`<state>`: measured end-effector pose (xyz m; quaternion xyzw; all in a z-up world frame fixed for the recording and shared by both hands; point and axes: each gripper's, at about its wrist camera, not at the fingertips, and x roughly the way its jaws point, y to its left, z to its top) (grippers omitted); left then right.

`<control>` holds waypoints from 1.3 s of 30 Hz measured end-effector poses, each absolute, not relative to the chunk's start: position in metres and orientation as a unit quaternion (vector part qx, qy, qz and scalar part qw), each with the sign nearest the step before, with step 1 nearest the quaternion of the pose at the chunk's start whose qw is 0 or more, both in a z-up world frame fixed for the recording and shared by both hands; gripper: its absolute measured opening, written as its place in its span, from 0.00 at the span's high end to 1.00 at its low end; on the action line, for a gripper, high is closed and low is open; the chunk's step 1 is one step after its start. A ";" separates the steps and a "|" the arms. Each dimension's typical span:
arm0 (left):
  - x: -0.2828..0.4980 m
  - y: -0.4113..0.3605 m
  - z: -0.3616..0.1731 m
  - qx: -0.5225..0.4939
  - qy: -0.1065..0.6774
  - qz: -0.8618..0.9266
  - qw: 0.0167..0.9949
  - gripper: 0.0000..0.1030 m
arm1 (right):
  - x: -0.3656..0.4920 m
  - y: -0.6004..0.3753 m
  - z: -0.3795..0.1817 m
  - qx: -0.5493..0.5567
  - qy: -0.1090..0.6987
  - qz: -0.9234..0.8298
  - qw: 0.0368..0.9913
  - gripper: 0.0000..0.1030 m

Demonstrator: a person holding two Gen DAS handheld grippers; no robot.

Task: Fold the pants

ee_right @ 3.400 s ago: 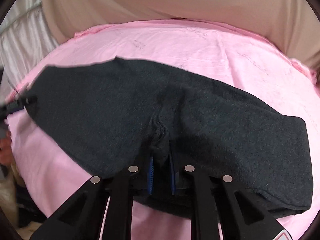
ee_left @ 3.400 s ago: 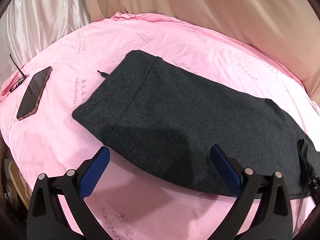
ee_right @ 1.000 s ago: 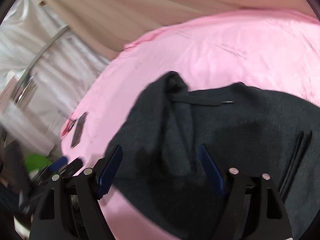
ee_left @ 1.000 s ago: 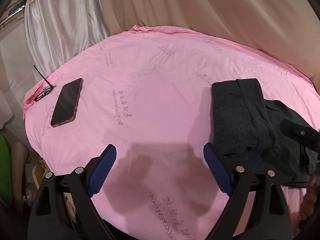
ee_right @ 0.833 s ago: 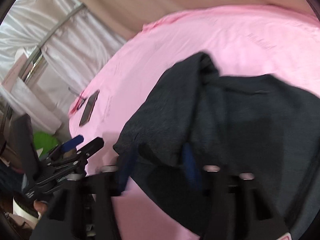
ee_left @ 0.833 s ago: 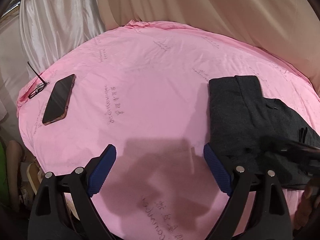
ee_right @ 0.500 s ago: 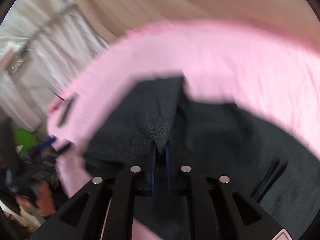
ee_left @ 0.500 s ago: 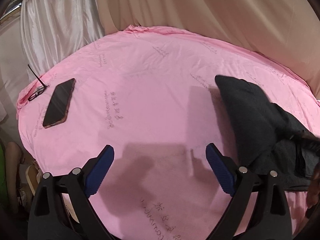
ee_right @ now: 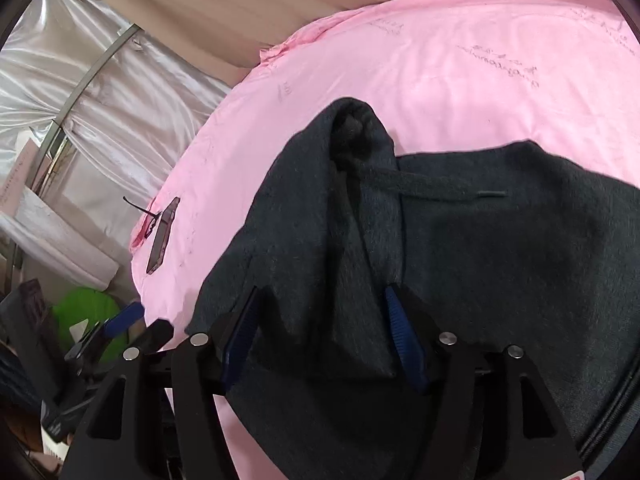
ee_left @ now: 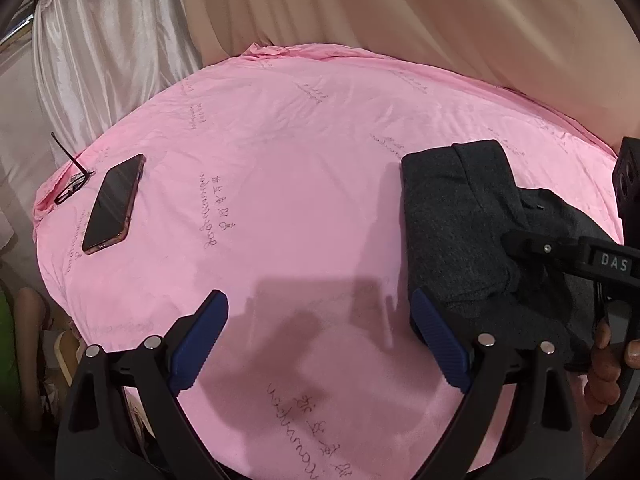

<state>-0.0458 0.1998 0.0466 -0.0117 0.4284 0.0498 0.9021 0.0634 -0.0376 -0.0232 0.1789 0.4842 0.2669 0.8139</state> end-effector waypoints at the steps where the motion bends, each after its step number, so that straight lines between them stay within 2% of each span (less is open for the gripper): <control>1: -0.046 0.200 0.048 -0.012 0.429 0.050 0.902 0.12 | 0.063 -0.036 -0.022 0.181 0.484 0.271 0.812 0.64; 3: -0.047 0.198 0.052 -0.016 0.429 0.050 0.902 0.12 | 0.057 -0.035 -0.009 0.177 0.469 0.281 0.818 0.79; 5: -0.050 0.195 0.058 -0.021 0.428 0.046 0.902 0.12 | 0.050 -0.040 0.016 0.181 0.441 0.293 0.828 0.85; 10: -0.058 0.173 0.079 -0.021 0.415 0.020 0.909 0.10 | -0.008 -0.105 0.095 0.174 0.346 0.271 0.881 0.87; 15: -0.058 0.123 0.084 0.022 0.406 -0.010 0.914 0.09 | -0.099 -0.214 0.126 0.179 0.289 0.156 0.927 0.88; 18: -0.059 0.089 0.079 0.047 0.407 -0.034 0.911 0.09 | -0.144 -0.273 0.109 0.204 0.294 0.074 0.931 0.89; 25: -0.060 0.008 0.058 0.105 0.425 -0.086 0.895 0.09 | -0.191 -0.357 0.004 0.293 0.367 -0.011 0.883 0.92; 31: -0.064 -0.030 0.048 0.135 0.432 -0.095 0.887 0.09 | -0.195 -0.367 -0.012 0.309 0.356 0.014 0.882 0.91; 34: -0.065 -0.032 0.046 0.139 0.436 -0.095 0.884 0.09 | -0.198 -0.368 -0.011 0.313 0.353 0.027 0.881 0.84; 36: -0.067 -0.034 0.046 0.140 0.437 -0.096 0.883 0.09 | -0.203 -0.366 -0.010 0.317 0.349 0.036 0.881 0.74; 39: -0.064 -0.036 0.043 0.135 0.442 -0.100 0.881 0.09 | -0.203 -0.364 -0.018 0.334 0.348 0.044 0.875 0.68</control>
